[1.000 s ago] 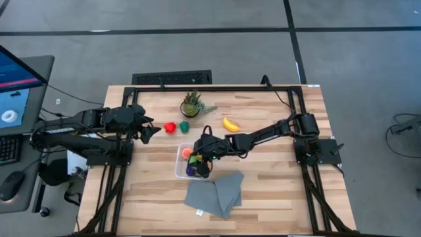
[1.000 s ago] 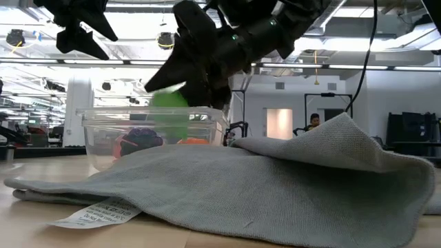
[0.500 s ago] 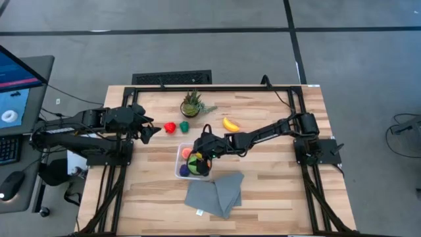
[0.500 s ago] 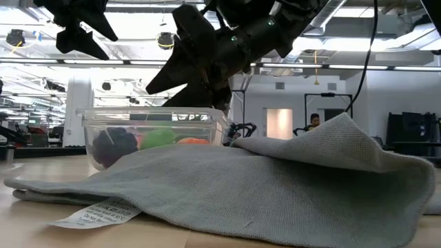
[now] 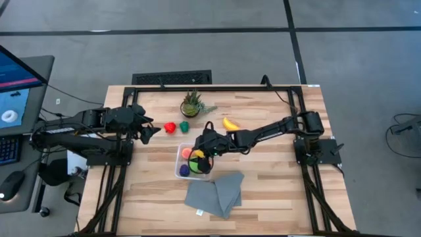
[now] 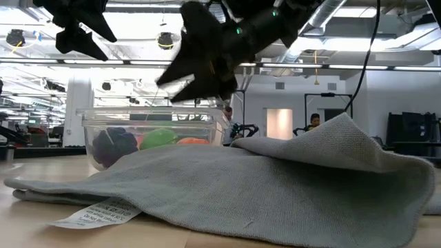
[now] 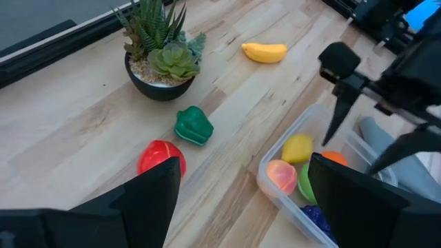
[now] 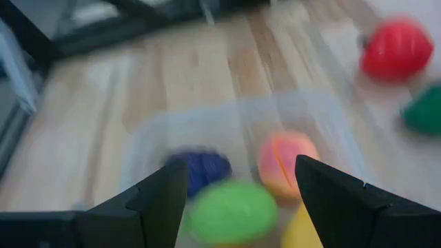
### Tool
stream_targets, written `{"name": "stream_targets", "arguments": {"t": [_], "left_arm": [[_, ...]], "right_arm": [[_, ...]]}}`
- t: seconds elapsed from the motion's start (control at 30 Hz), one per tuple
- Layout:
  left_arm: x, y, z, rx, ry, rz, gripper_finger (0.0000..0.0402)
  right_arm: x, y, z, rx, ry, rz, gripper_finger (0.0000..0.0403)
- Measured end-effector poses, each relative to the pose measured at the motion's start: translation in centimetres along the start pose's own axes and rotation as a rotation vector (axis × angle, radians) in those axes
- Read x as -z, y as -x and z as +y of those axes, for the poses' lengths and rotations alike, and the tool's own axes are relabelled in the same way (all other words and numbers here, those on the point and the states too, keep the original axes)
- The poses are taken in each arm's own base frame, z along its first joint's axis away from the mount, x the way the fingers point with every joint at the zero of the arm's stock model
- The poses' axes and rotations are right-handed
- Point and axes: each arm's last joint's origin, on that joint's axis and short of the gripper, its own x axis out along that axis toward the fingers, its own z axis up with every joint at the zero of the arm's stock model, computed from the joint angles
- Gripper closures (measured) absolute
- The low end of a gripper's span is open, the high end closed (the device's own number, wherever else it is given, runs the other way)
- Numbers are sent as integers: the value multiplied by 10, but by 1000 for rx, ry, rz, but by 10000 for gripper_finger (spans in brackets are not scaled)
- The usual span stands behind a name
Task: Pick and placing Produce into tupperware
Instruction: Put the yellow banana into the transparent container
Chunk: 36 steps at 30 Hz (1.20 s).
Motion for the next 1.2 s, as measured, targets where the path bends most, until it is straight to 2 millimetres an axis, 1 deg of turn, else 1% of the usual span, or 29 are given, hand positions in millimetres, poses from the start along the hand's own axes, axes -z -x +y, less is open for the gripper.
{"name": "stream_targets", "arguments": {"t": [0.07, 0.27, 0.33, 0.5, 0.67, 1.0, 1.1, 1.2], "left_arm": [[0, 0, 0, 0, -5, 0, 95], [0, 0, 0, 0, -23, 0, 95], [0, 0, 0, -1, -28, 0, 95], [0, 0, 0, -2, -45, 1, 95], [1, 0, 1, -12, -54, 2, 95], [2, 0, 2, -21, -107, 14, 95], [2, 0, 2, -24, -126, 19, 95], [2, 0, 2, -24, -138, 20, 95]], "right_arm": [[-5, 4, 1, -7, 4, -20, 112], [-11, 17, 3, -4, 21, -10, 112], [-17, 22, 4, -11, 23, -40, 112], [-22, 32, 2, 0, 27, -39, 112], [-31, 46, -1, 9, 30, -52, 112], [-44, 69, 2, -1, 40, -95, 112], [-45, 80, 2, 35, 51, -71, 113], [-37, 92, -1, 91, 54, -46, 113]]}}
